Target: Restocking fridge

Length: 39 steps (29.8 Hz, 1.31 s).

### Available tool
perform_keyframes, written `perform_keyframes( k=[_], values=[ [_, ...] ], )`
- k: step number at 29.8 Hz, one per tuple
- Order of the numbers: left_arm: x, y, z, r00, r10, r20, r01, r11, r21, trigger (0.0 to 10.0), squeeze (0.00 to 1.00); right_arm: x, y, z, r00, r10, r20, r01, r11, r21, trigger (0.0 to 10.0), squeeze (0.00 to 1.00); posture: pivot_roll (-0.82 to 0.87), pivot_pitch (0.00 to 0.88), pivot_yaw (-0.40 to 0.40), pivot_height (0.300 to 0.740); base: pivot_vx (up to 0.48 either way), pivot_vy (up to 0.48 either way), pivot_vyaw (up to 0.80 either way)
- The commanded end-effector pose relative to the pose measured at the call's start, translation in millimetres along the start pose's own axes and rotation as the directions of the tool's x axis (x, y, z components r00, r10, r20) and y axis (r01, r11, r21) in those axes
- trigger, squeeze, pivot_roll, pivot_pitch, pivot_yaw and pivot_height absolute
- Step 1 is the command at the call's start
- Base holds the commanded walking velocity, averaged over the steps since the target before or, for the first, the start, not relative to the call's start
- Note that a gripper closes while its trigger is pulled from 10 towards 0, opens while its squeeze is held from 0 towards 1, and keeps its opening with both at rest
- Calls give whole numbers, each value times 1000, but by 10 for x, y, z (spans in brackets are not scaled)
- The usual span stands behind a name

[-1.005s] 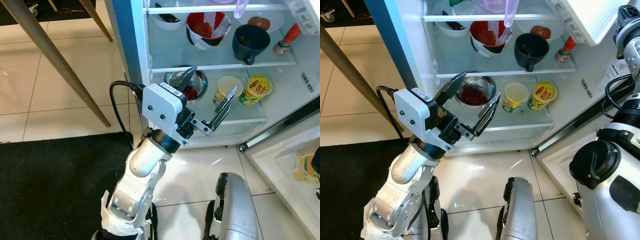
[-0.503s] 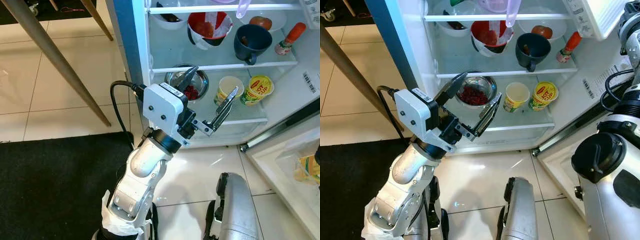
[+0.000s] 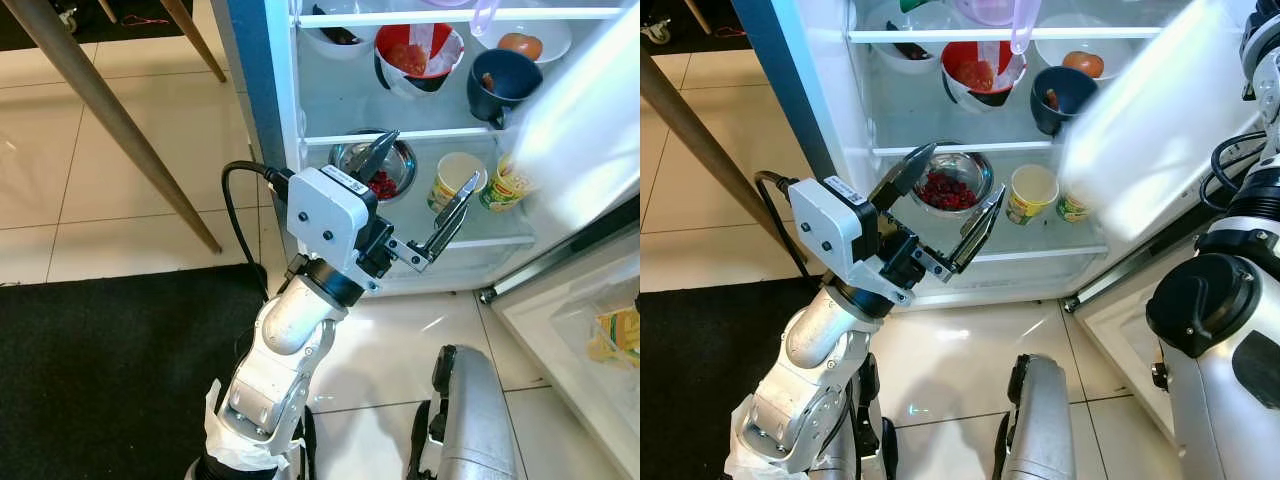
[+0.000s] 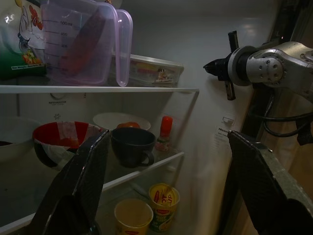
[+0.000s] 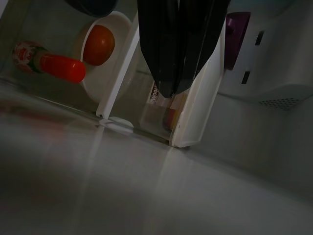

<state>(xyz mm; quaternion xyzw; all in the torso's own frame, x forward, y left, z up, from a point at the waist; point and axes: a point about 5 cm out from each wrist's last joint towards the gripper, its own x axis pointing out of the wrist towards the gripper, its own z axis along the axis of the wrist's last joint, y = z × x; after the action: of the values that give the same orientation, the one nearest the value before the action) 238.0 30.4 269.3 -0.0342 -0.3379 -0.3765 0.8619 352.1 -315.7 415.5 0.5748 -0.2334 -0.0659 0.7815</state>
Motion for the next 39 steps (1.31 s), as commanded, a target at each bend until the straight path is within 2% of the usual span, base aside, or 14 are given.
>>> perform_keyframes(
  k=[1,11,12,14,15,16,18,19,26,28,29,31,35,39],
  values=[
    [19,-62,-11,1000,-15,11,15,1000,-21,10000,0,-10,7,133,999,-8,42,8,1000,-6,0,0,-47,356,-10,556,0,0,0],
    [24,-56,-13,1000,-15,14,15,1000,-18,10000,0,-28,9,48,999,42,15,-39,992,-123,0,0,-48,358,-11,556,0,0,0],
    [20,-53,-16,1000,-14,12,14,1000,-18,10000,0,-46,30,64,997,80,8,-78,986,-148,2039,0,-51,356,-11,556,0,0,0],
    [18,-51,-18,1000,-13,11,14,1000,-18,10000,0,-60,46,74,994,108,2,-106,980,-167,2039,0,-51,356,-11,556,0,0,0],
    [16,-50,-20,1000,-14,11,14,1000,-18,10000,0,-79,66,81,990,143,-11,-143,973,-179,4824,0,-51,356,-11,556,0,0,0],
    [15,-49,-24,1000,-14,10,14,1000,-18,10000,0,-96,81,89,985,171,-19,-171,967,-189,9137,0,-53,354,-10,556,0,0,0],
    [15,-49,-27,1000,-15,9,16,1000,-18,10000,0,-111,96,99,981,193,-24,-194,962,-193,9137,0,-53,353,-10,556,0,0,0],
    [15,-46,-30,1000,-16,9,16,1000,-18,10000,0,-132,122,113,973,227,-32,-229,953,-196,10000,0,-54,351,-9,556,0,0,0],
    [15,-36,-46,1000,-22,7,22,1000,-17,10000,0,-230,227,147,924,373,-85,-382,895,-229,10000,0,-56,342,-8,556,0,0,0],
    [21,-28,-54,1000,-26,6,26,1000,-14,10000,0,-345,314,159,860,491,-140,-511,819,-262,10000,0,-58,336,-6,556,0,0,0],
    [21,-28,-54,1000,-26,6,26,1000,-14,10000,0,-345,314,159,860,491,-140,-511,819,-262,10000,0,-58,336,-6,556,0,0,0],
    [22,-26,-61,1000,-29,4,29,999,-14,10000,0,-402,344,151,826,536,-173,-563,777,-281,10000,0,-58,332,-5,556,0,0,0],
    [13,-32,-103,999,-43,-20,42,999,-20,10000,0,-572,356,58,723,628,-290,-691,652,-313,10000,0,-60,323,-5,556,0,0,0],
    [2,-29,-134,998,-50,-37,49,999,-23,10000,0,-645,324,2,680,646,-346,-733,598,-325,10000,0,-60,316,-4,556,0,0,0]
  ],
)
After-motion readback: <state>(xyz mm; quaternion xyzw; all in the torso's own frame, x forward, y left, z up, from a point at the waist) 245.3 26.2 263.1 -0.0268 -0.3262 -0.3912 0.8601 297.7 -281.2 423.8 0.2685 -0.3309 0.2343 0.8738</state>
